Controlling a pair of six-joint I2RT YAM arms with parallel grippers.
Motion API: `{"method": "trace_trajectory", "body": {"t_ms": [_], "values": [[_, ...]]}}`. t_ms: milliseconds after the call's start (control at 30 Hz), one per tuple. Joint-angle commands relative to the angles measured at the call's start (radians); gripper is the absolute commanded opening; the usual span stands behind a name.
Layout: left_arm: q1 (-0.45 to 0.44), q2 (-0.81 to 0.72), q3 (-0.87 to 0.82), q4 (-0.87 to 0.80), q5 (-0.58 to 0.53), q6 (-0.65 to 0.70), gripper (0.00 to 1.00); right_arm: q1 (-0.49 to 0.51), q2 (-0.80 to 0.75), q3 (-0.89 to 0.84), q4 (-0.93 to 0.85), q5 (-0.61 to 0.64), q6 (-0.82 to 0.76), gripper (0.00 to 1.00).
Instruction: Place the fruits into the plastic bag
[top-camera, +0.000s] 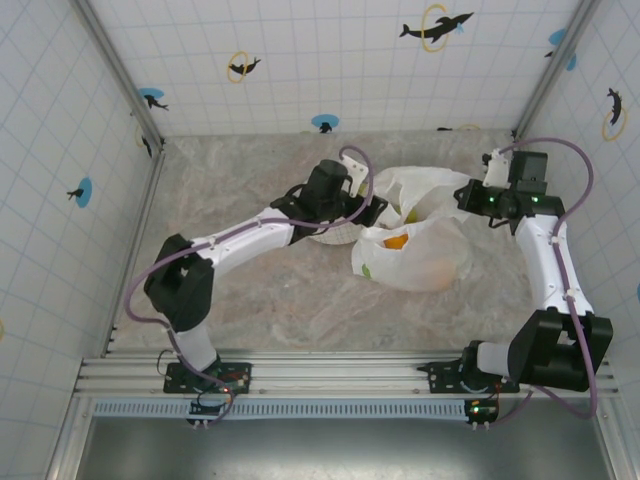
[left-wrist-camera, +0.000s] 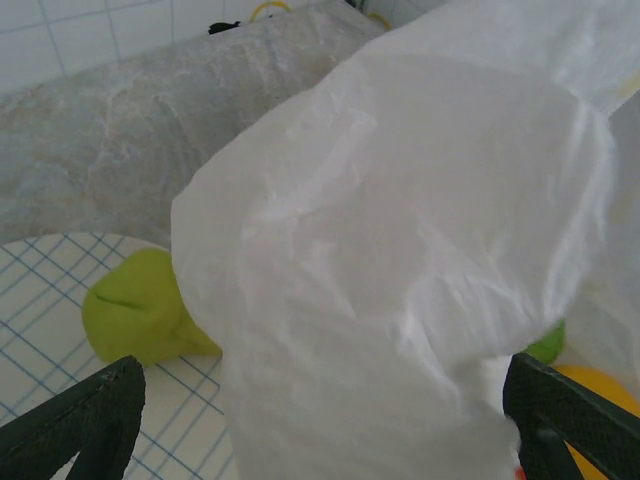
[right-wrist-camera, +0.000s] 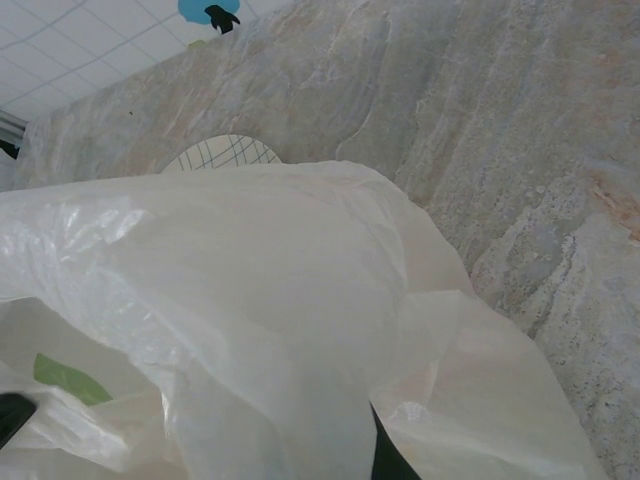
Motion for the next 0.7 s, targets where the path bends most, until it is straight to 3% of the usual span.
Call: {"method": "trace_trajectory", "body": {"t_ms": [0, 267, 333, 467, 667], "values": [[-0.002, 0.066, 0.077, -0.043, -0.064, 0.044, 0.92, 0.003, -0.008, -0.012, 0.012, -0.012, -0.03, 0.0], [0.003, 0.168, 0.193, 0.005, -0.284, -0.023, 0.88, -0.003, -0.021, -0.03, -0.004, -0.016, -0.067, 0.0], [0.007, 0.19, 0.231, -0.022, -0.295, -0.022, 0.88, -0.005, -0.025, -0.028, -0.006, -0.01, -0.07, 0.0], [0.009, 0.162, 0.221, -0.015, -0.178, 0.003, 0.91, -0.013, -0.031, -0.027, -0.003, -0.005, -0.07, 0.0], [0.029, 0.021, 0.068, 0.116, 0.056, -0.025, 0.96, -0.016, -0.015, -0.025, -0.002, -0.011, -0.064, 0.0]]}}
